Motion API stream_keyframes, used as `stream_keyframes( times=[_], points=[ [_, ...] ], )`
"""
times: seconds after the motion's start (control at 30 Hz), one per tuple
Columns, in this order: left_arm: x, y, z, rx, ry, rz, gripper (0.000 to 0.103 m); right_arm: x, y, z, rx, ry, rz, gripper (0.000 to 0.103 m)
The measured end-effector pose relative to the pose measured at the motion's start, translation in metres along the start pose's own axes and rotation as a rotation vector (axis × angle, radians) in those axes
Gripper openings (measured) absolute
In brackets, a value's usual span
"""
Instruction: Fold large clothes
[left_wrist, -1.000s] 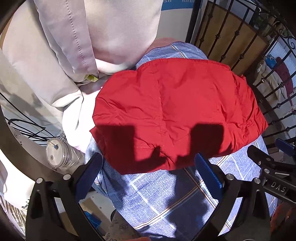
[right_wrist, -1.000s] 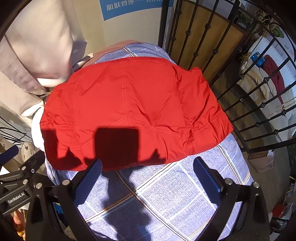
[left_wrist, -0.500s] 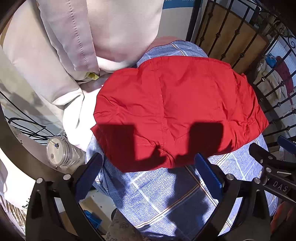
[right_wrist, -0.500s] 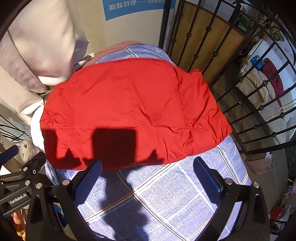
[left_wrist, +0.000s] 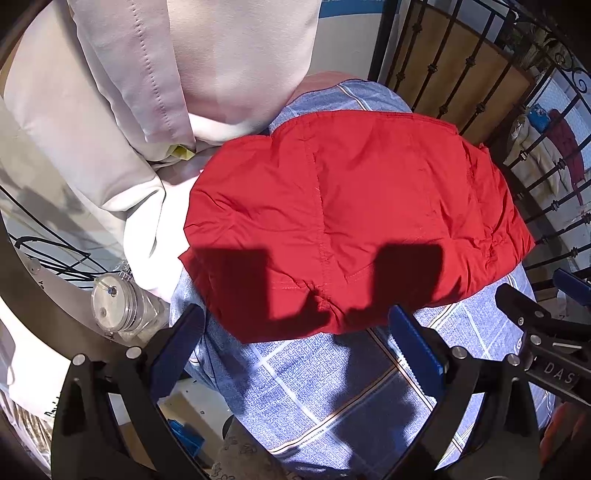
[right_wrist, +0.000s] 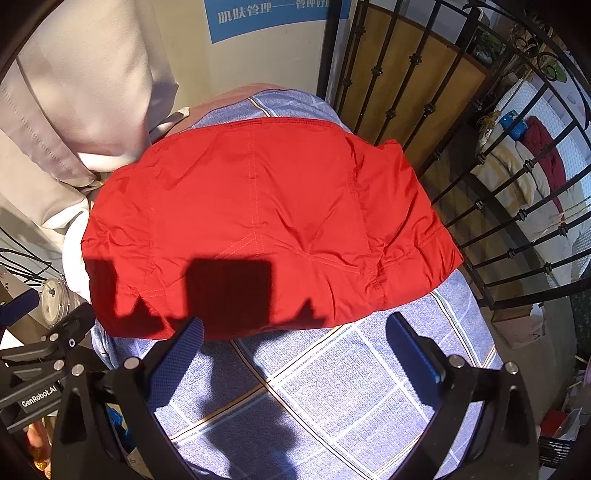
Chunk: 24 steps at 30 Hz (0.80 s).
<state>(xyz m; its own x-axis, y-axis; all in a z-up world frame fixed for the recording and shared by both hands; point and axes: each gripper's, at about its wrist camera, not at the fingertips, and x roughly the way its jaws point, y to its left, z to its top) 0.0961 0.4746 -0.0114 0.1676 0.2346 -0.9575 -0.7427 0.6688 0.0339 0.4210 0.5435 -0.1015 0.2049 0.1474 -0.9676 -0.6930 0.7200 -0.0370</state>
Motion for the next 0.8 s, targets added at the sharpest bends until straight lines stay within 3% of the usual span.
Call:
stream_keyframes(
  times=[0.8],
  points=[
    [-0.0030,-0.0025,0.0008,0.016,-0.005,-0.008,0.099,-0.0018,0.0012,-0.0010,0.001,-0.004,-0.002,0.098]
  ],
)
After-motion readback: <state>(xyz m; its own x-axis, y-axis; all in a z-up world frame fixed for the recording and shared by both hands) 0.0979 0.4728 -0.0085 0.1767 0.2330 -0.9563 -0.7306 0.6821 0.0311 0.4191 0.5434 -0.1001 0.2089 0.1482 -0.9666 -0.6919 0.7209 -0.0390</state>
